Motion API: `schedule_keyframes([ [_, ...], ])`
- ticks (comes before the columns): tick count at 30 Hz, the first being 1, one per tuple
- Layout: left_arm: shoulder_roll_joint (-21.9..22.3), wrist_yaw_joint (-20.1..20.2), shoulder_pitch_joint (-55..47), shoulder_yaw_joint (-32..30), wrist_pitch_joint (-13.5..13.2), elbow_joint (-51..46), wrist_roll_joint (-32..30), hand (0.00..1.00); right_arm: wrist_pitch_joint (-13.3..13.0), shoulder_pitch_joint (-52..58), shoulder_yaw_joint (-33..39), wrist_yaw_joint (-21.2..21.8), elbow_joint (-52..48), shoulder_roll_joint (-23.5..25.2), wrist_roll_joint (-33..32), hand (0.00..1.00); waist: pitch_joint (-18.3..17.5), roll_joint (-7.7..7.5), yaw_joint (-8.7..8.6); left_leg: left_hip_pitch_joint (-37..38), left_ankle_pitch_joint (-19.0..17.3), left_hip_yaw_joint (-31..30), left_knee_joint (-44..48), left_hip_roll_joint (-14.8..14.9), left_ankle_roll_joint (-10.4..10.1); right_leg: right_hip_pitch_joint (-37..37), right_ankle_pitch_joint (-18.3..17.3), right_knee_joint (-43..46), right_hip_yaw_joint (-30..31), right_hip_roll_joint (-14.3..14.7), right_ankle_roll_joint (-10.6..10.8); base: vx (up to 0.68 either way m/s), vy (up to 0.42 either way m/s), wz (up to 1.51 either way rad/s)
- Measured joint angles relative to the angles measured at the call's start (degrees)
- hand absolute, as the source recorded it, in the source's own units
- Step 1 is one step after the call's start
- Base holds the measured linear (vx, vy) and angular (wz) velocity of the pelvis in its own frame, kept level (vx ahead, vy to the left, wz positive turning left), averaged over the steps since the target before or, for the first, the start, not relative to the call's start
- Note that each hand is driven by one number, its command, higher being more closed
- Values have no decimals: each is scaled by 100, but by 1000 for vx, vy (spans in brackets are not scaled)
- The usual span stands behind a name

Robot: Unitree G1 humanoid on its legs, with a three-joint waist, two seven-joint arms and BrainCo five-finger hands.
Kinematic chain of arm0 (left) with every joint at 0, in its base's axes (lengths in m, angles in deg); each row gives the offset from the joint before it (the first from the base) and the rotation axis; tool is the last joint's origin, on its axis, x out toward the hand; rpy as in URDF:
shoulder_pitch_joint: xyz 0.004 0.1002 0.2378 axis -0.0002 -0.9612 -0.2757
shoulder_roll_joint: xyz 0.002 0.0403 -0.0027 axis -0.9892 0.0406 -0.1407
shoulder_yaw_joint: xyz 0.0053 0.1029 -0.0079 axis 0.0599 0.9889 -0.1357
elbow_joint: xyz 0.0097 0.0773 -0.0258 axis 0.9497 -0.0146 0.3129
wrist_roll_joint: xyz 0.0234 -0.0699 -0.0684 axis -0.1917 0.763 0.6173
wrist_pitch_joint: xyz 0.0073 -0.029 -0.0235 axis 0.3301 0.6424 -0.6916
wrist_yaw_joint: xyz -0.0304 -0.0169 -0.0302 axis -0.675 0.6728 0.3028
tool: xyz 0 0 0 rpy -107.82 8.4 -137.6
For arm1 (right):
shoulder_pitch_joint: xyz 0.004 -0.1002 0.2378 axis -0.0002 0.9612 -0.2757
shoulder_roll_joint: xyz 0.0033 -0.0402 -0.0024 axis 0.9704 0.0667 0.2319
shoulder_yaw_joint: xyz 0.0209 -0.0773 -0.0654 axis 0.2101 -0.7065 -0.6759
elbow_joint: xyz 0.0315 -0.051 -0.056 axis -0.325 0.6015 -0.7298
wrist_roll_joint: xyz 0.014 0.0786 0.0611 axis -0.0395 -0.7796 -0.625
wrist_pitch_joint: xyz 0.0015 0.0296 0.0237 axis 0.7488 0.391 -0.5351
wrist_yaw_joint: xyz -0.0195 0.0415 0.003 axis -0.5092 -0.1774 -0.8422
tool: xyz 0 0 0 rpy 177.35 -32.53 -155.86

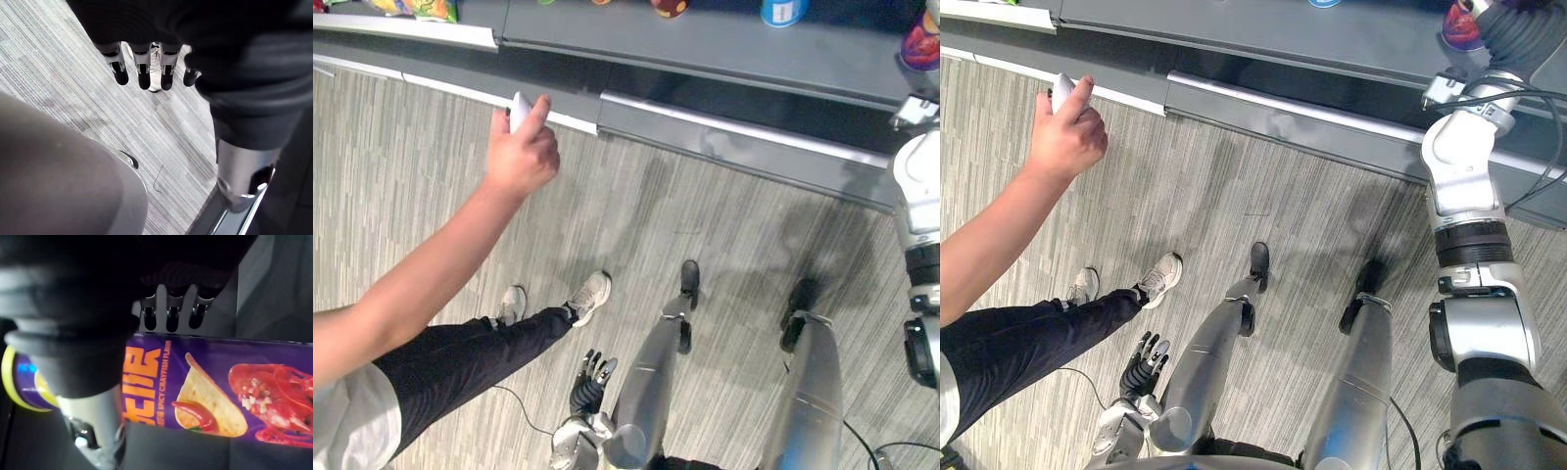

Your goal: Put the gum and the chips on the shelf.

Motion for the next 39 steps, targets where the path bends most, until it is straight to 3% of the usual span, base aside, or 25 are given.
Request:
schedule_keyframes([
  [14, 35, -19, -2, -24, 94, -19, -15, 0, -2, 468, 133, 242, -13, 406, -48, 0, 10, -16, -43, 270, -529, -16, 814, 214, 70, 795, 75, -271, -124, 168, 78, 18, 24, -9],
  [23, -22, -29, 0, -79, 237, -89, -14, 0, -1, 927, 726, 238, -13, 885, -413, 0, 82, -171, -80, 724, -713, 32, 958, 311, 104, 1397, 115, -511, -130, 267, 148, 19, 13, -8],
  [30, -129, -31, 2, -213, 284, -84, -45, 0, -37, 1344, 1271, 69, -21, 1474, -507, 0, 67, -454, -107, 1247, -749, 117, 761, 364, 113, 1934, 166, -811, -139, 325, 210, 49, -2, -7],
  [33, -161, -53, 10, -240, 379, -70, -93, 0, -222, 1580, 1499, -26, -234, 1798, -488, 0, 68, -522, -159, 1546, -758, 142, 637, 364, 130, 2297, 243, -1070, -168, 339, 240, 74, 35, -4],
  [39, -340, -75, 45, -246, 391, 105, -123, 0, -387, 2410, 1483, 36, -1044, 2683, 344, 0, 32, -783, -305, 2295, -738, 285, 127, 500, 169, 3253, 724, -2207, -135, 616, 320, 92, 62, -18],
])
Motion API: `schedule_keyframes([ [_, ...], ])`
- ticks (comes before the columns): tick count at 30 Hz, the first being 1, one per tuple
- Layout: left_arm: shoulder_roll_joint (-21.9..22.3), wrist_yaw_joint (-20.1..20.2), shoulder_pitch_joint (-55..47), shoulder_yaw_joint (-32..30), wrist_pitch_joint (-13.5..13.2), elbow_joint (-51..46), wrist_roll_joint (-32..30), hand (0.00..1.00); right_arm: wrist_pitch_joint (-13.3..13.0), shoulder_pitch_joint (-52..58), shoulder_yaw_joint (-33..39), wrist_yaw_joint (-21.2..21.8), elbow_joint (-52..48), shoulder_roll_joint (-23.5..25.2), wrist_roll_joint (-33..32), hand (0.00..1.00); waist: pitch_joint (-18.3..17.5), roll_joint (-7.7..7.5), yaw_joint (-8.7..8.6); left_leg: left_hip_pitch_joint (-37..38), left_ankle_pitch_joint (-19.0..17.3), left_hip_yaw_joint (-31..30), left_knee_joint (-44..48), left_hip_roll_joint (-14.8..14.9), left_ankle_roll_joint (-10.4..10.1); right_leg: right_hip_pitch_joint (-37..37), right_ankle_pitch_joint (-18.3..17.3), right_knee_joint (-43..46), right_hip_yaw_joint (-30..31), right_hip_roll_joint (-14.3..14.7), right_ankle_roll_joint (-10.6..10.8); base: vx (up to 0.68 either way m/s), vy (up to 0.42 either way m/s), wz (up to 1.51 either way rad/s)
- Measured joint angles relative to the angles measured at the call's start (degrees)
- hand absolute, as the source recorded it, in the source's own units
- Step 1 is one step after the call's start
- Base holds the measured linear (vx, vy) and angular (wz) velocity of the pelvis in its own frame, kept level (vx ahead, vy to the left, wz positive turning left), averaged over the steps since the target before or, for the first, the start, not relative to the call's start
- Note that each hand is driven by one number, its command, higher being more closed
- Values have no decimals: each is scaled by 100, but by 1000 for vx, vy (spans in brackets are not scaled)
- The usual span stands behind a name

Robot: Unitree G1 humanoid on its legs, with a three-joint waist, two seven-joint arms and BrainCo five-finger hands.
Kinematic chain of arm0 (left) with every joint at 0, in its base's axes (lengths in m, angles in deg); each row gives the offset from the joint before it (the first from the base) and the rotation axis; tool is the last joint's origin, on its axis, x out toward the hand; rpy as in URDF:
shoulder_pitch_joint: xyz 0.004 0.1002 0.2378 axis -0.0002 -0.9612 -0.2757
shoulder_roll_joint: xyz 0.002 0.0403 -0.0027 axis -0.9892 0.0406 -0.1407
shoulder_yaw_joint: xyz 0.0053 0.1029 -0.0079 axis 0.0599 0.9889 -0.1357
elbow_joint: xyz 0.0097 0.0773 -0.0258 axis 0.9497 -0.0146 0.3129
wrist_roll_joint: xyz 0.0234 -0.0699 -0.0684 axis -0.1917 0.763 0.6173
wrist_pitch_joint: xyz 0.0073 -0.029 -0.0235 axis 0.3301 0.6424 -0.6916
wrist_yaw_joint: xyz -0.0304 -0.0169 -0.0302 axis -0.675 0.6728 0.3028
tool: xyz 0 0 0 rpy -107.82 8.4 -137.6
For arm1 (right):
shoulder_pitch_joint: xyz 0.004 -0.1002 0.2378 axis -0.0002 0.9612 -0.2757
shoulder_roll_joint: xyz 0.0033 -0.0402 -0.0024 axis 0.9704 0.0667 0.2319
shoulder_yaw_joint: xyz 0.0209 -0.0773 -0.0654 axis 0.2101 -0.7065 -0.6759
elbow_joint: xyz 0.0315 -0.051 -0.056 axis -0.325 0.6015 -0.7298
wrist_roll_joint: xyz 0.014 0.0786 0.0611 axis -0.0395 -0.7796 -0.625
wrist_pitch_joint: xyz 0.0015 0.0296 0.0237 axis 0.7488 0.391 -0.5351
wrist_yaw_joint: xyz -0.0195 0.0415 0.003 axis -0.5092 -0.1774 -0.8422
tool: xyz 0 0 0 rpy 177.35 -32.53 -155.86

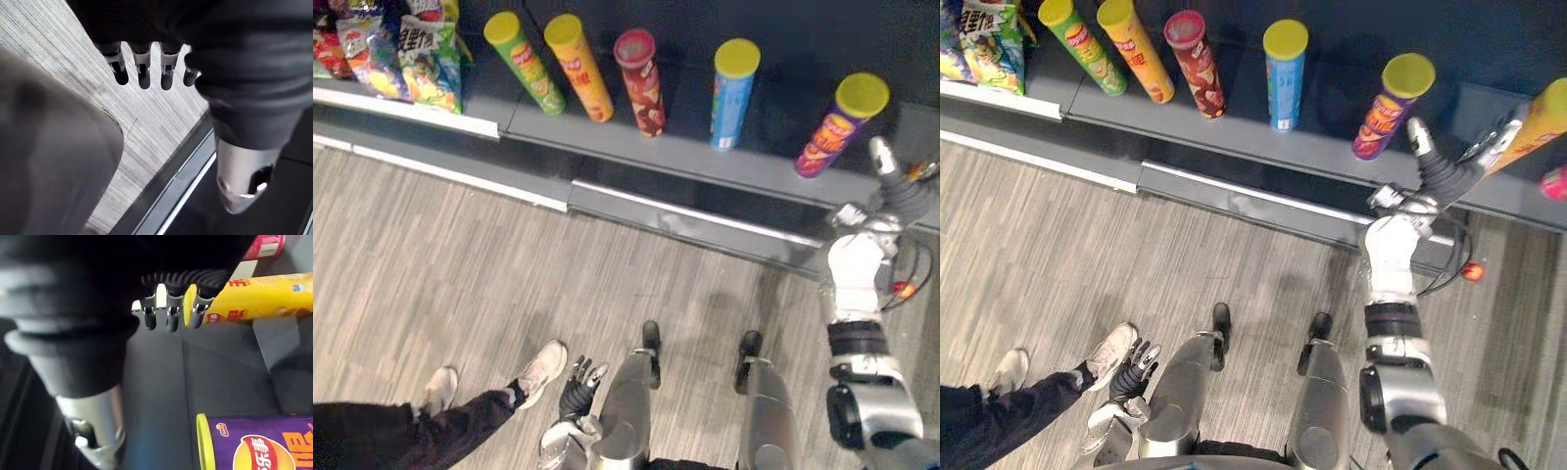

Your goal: Put the gum and the chips on the shelf.

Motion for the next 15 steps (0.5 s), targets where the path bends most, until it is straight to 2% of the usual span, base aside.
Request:
schedule_keyframes([
  [2, -69, -6, -2, -31, 1, 111, -10, 0, 6, 420, -168, 115, -353, 234, 189, 0, -24, -108, -87, 266, 26, 29, -193, -15, 17, 320, 130, -325, 2, 25, 33, 98, 70, -12],
  [5, -114, -78, -18, -178, 3, 352, -229, 0, 17, 1439, -442, 426, -1022, 607, 635, 0, -293, -354, -132, 580, 31, 143, -487, -46, 25, 621, 203, -705, 57, 73, 78, 124, 51, -15],
  [6, -115, -99, -66, -261, 3, 397, -239, 0, 16, 1844, -582, 599, -1196, 721, 646, 0, -439, -471, -151, 695, 32, 177, -590, -58, 26, 698, 213, -824, 99, 86, 93, 146, 40, -14],
  [9, -175, -116, -151, -446, 7, 531, -502, 0, -18, 2622, -857, 1311, -1495, 816, 647, 0, -726, -648, -287, 939, 29, 215, -767, -84, 23, 916, 221, -996, 119, 96, 106, 128, 30, -8],
  [11, -176, -128, -155, -500, 5, 685, -654, 0, -37, 3057, -1063, 1933, -1511, 809, 522, 0, -951, -693, -396, 1056, 9, 279, -826, -108, 15, 994, 219, -1054, 163, 105, 108, 142, 39, -13],
  [12, -175, -137, -154, -507, 2, 737, -671, 0, -32, 3164, -1121, 2112, -1511, 813, 482, 0, -991, -694, -405, 1118, 7, 318, -861, -106, 14, 1032, 219, -1087, 190, 111, 109, 105, 31, -24],
  [14, -155, -183, -154, -564, -4, 800, -869, 0, 130, 3540, -1299, 2937, -1490, 808, 35, 0, -1099, -681, -435, 1293, -31, 378, -889, -97, 4, 1148, 219, -1110, 280, 137, 109, 73, 18, -23],
  [15, -138, -185, -155, -589, -3, 808, -896, 0, 210, 3623, -1330, 3130, -1473, 807, -97, 0, -1113, -681, -437, 1349, -42, 400, -903, -87, 0, 1185, 219, -1115, 301, 149, 109, 21, 7, -21],
])
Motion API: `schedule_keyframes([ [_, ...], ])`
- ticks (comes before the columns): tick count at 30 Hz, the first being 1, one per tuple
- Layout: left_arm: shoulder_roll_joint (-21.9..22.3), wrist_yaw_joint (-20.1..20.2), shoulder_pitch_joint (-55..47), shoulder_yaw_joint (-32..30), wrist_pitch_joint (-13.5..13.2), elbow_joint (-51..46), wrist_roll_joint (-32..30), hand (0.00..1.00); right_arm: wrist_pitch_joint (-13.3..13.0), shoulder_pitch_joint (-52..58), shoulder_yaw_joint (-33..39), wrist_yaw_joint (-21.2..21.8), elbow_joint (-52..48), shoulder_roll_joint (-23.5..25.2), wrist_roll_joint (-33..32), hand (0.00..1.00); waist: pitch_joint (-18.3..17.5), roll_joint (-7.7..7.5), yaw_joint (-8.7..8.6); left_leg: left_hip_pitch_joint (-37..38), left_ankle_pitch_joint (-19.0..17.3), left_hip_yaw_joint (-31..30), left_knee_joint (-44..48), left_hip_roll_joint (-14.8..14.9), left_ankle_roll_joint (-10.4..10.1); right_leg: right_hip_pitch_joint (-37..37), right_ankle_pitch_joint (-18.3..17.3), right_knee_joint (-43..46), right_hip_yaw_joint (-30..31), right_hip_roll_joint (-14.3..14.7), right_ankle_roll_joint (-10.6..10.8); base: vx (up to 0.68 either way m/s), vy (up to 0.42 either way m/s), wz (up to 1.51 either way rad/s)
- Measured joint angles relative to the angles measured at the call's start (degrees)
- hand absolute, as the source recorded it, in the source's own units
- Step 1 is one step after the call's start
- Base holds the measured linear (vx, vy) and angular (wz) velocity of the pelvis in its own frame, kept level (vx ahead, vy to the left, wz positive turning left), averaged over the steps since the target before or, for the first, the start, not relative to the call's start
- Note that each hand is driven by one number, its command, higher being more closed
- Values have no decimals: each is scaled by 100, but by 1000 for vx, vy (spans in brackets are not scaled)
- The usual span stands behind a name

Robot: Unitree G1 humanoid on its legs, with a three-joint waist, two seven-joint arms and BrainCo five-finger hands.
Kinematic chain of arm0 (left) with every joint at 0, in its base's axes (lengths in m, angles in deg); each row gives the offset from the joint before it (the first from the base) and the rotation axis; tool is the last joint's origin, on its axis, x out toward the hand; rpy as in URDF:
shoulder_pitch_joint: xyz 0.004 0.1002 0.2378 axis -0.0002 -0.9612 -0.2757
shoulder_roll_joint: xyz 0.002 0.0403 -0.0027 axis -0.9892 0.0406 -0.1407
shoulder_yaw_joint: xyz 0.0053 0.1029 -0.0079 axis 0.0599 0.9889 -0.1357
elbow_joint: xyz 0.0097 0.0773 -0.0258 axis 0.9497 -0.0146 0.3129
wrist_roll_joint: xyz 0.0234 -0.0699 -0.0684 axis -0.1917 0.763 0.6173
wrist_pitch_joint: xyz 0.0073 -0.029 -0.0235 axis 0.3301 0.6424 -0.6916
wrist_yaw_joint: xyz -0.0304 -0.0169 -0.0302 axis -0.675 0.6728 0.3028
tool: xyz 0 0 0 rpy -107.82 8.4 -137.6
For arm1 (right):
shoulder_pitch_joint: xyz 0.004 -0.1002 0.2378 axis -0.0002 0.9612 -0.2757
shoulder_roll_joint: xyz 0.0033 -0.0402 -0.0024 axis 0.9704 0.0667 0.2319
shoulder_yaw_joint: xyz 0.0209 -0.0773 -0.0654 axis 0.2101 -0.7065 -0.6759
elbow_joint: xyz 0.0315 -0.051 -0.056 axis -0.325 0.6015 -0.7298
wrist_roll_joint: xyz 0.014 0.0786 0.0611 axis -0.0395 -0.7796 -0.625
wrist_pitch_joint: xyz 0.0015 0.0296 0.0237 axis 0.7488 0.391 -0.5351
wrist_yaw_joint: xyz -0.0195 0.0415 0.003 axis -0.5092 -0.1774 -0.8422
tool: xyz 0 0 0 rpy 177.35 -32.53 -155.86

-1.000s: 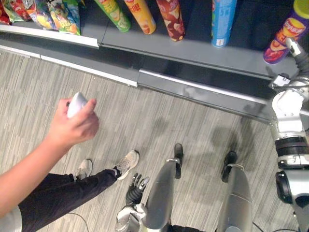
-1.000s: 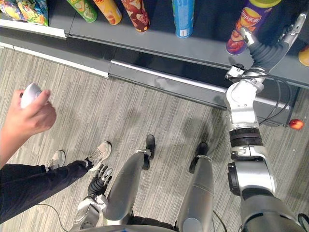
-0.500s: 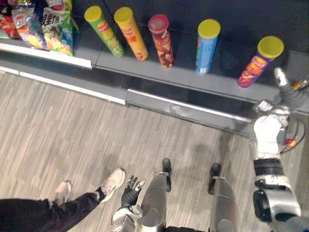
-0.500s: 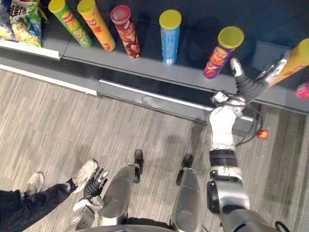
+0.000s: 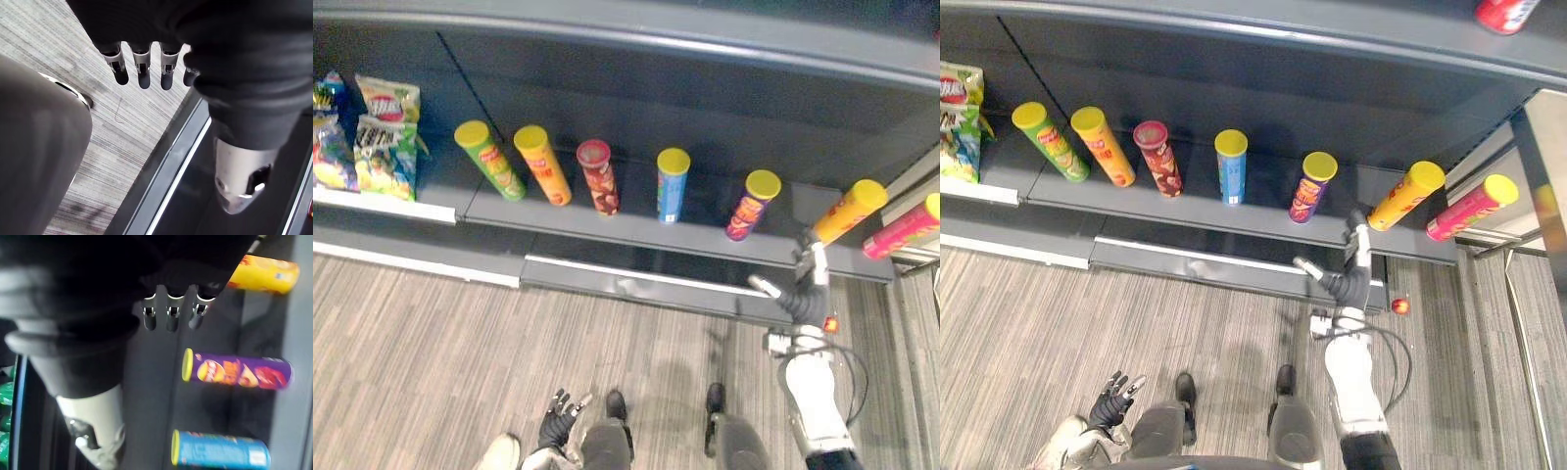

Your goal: Put the gum and the chips on the shelf.

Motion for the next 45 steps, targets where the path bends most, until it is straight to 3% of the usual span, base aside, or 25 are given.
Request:
schedule_keyframes([
  [2, 91, -66, -34, -85, 9, 41, -2, 0, 233, 350, -105, 598, 102, -1, -264, 0, -191, -17, -9, 105, -7, 60, -61, 22, -7, 60, -2, -33, 28, 27, 0, -2, -2, -12],
  [7, 122, -274, -143, -147, 18, 234, -16, 0, 747, 720, -205, 1039, 761, 7, -531, 0, -549, -24, -108, 220, -9, 67, -138, 27, -11, 170, -13, -80, 31, 35, -9, -18, 0, 0],
  [12, 131, -508, -142, -360, 27, 486, 2, 0, 1196, 903, -179, 1052, 1956, 35, -706, 0, -728, -73, -122, 423, 105, 86, -439, 15, -56, 272, -66, -111, 44, 28, -24, -32, -4, 0],
  [16, 159, -664, -126, -555, 89, 695, -11, 0, 1433, 973, 131, 822, 3025, 153, -693, 0, -829, -56, -123, 641, 245, 78, -777, -28, -44, 373, -69, -178, 29, 44, -25, -1, 1, 1],
  [20, 188, -664, -106, -718, 105, 942, 7, 0, 1456, 872, 573, 634, 4112, 207, -704, 0, -894, -28, -112, 905, 393, 81, -1147, -68, -43, 513, -70, -260, 15, 48, -25, 41, 5, 1],
  [25, 250, -653, -103, -923, 103, 1336, 86, 0, 1637, 776, 1284, 265, 5063, 363, -1381, 0, -956, -35, -50, 1290, 469, 100, -1453, -129, -87, 773, -90, -274, -15, 20, 20, 68, 23, 0],
  [37, 289, -531, -163, -1108, -44, 1290, 178, 0, 1542, 982, 1789, 325, 4867, 789, -1598, 0, -1041, -202, 99, 1584, 224, 229, -1325, -239, 82, 898, -205, 150, -354, -253, 102, 31, 25, -1],
  [41, 300, -446, -177, -1203, -32, 1193, 302, 0, 1499, 976, 1808, 281, 4861, 881, -1646, 0, -1077, -268, 176, 1481, -31, 167, -889, 62, -5, 850, -202, 497, -292, -42, 95, -9, -42, 0],
  [44, 276, -438, -178, -1278, -44, 1144, 343, 0, 1501, 951, 1661, 230, 4973, 902, -1650, 0, -1203, -425, 200, 1341, 93, 73, -1006, 119, -141, 873, -423, 162, -301, 55, -54, 27, -101, 9],
  [45, 290, -443, -154, -1263, -21, 1199, 343, 0, 1515, 905, 1655, 207, 5020, 908, -1654, 0, -1233, -367, 200, 1330, 192, 59, -1146, 142, -189, 847, -440, 62, -357, 122, -32, 44, -111, 16],
])
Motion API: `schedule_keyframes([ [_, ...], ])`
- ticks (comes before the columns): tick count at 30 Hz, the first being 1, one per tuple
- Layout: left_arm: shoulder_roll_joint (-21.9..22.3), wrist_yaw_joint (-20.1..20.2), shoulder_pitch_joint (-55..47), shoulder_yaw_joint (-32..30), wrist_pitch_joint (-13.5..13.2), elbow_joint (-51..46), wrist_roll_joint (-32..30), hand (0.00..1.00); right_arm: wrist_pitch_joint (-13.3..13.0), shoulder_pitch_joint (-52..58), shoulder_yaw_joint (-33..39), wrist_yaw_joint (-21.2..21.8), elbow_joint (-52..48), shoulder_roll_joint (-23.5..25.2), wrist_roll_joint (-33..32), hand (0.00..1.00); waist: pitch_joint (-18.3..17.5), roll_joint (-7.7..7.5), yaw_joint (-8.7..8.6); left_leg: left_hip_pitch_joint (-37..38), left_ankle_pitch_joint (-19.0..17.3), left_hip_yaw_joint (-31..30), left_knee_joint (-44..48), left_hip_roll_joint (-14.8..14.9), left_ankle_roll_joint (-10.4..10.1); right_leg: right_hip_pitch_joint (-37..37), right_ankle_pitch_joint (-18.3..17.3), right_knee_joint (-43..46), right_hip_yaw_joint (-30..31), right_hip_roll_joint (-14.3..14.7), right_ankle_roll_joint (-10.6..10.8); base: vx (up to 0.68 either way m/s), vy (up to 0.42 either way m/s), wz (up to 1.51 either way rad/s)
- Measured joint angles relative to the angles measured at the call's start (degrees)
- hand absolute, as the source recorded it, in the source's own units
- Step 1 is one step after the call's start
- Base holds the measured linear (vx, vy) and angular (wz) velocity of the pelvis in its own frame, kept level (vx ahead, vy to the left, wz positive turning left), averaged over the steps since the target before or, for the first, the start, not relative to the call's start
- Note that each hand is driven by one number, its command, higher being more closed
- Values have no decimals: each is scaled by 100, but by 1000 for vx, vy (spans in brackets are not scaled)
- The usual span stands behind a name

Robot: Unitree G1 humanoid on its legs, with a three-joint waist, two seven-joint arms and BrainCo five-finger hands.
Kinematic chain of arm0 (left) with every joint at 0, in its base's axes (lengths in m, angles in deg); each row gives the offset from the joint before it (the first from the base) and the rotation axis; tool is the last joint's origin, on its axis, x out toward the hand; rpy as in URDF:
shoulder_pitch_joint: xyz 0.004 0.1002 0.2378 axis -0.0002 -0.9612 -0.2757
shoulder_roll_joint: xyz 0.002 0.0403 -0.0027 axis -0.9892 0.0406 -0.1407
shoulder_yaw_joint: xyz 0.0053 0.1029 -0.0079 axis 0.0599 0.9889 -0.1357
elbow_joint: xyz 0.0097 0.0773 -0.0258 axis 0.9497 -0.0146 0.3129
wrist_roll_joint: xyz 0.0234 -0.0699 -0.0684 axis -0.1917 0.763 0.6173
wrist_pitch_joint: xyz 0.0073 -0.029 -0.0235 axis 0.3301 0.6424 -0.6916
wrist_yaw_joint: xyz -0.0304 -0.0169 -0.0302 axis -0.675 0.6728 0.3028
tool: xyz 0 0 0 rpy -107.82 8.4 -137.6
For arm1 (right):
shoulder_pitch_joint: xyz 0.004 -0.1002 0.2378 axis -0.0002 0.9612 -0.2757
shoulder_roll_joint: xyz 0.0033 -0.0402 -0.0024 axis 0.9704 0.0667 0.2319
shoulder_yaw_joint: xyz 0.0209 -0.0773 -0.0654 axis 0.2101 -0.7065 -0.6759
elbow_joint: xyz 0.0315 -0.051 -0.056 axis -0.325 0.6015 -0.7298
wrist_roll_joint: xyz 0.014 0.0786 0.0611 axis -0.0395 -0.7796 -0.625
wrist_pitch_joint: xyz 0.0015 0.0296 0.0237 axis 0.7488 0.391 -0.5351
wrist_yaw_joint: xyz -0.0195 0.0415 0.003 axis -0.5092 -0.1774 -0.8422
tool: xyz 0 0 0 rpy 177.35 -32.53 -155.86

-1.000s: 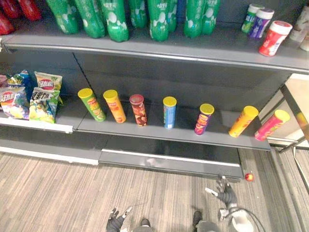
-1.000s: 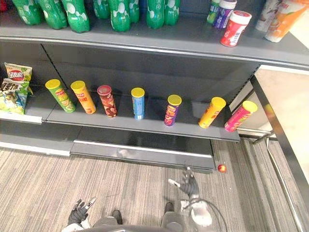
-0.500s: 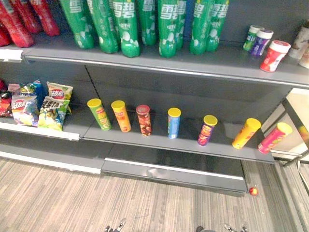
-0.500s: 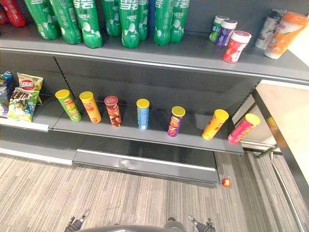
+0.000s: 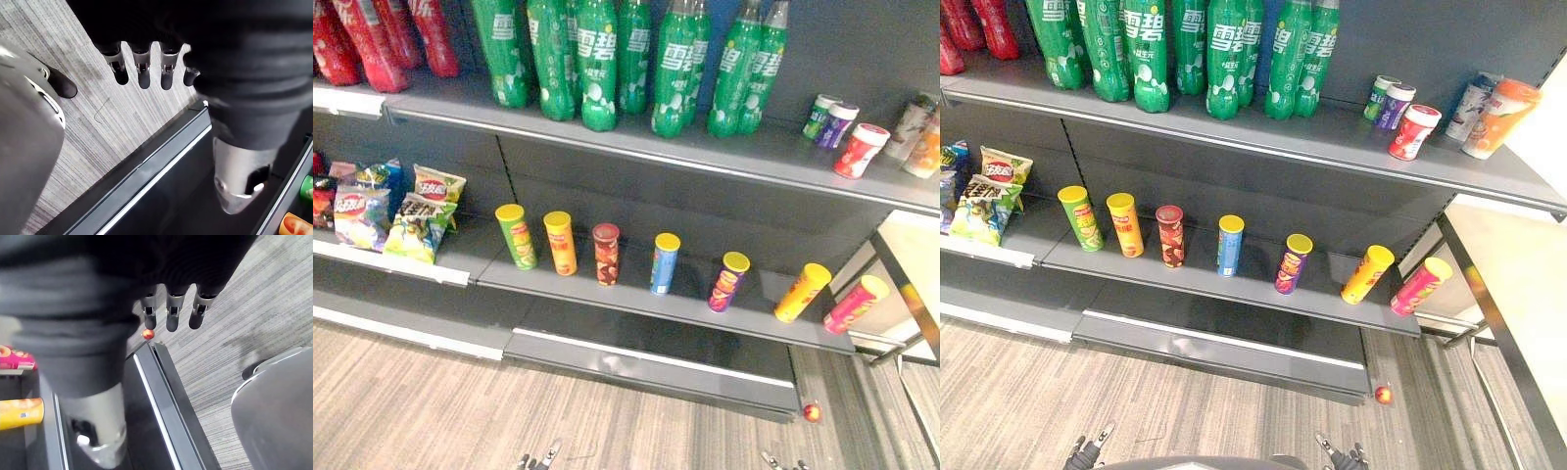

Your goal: Put the gum and the chips on the shelf.

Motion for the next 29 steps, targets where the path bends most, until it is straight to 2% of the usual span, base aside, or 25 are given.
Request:
schedule_keyframes([
  [2, 15, 1, 26, 71, 16, 168, -2, 0, -11, -138, 32, -44, 188, -70, 5, 0, -92, 101, -41, 20, 225, -55, -311, 86, -82, -43, -17, -131, -94, 117, -12, 41, -98, 17],
  [7, -54, 22, 37, 389, -6, 354, 3, 0, -6, -294, 1, -39, 471, -227, 18, 0, -160, 284, -35, -38, 203, -135, -302, 84, -77, 1, 7, -293, -104, 173, -2, 83, -10, 3],
  [13, -223, 78, 128, 638, 7, 624, 105, 0, 23, -488, -1, -29, 703, -258, 61, 0, -167, 287, -168, -54, 181, -144, -273, -45, -52, 69, 129, -471, -104, 77, -28, 119, 42, 0],
  [16, -232, 86, 157, 687, 32, 658, 172, 0, 40, -530, -4, -23, 768, -278, 101, 0, -149, 314, -172, -33, 140, -153, -273, -102, 14, 146, 157, -567, -122, 32, -8, 62, 50, 2],
  [29, -273, 211, 262, 714, 164, 850, 233, 0, 121, -608, -225, 30, 865, -429, 124, 0, -94, 382, -205, -16, 121, -285, -273, -148, 53, 215, 158, -585, -238, -30, 11, -24, 6, 4],
])
